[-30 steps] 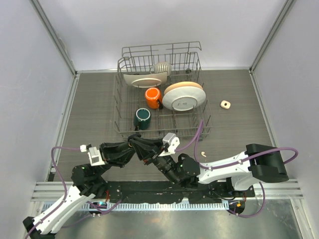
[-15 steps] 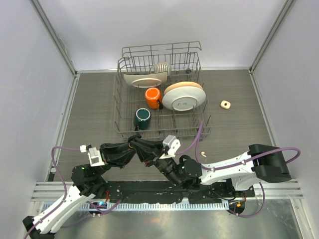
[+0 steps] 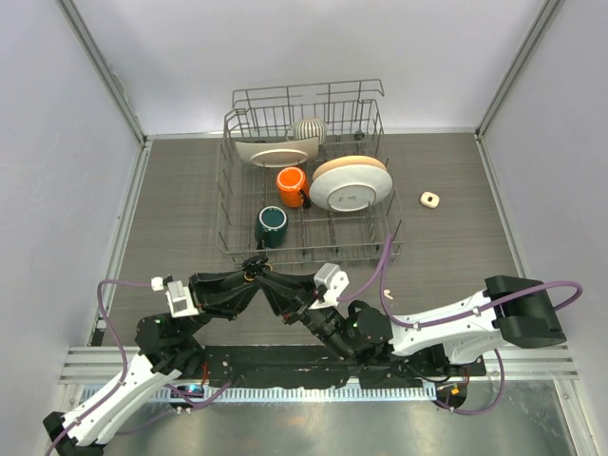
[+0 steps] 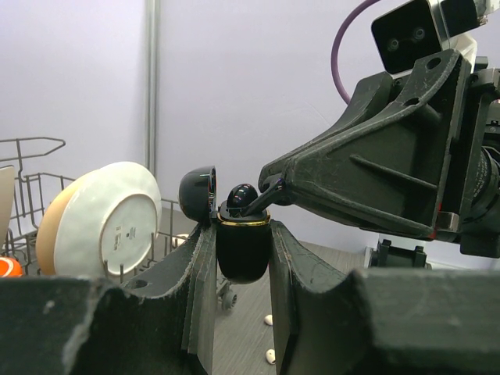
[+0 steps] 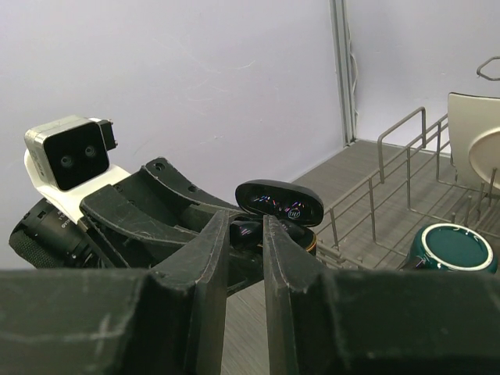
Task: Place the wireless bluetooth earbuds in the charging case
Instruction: Place the earbud in the charging case.
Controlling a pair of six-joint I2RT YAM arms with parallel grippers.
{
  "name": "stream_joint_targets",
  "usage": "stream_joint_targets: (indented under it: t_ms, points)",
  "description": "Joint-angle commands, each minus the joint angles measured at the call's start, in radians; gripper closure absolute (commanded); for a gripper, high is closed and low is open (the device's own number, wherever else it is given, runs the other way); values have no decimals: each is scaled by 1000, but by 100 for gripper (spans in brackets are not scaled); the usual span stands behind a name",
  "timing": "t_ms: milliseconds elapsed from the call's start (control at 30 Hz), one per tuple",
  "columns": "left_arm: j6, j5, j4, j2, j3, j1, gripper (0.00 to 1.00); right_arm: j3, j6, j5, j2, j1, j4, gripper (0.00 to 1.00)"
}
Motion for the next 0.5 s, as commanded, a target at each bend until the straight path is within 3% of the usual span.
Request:
stream_joint_targets:
  t_ms: [0,300,467]
  points:
    - [10,-58,111,-48,-112,5,100,-9,-20,29,-15,19,-16,99]
    - [39,23,95,-20,-112,5,100,75,-23,30,-30,15,-37,99]
    - [61,49,81,-14,-113,5,100,100,101,-8,-94,-18,-126,99]
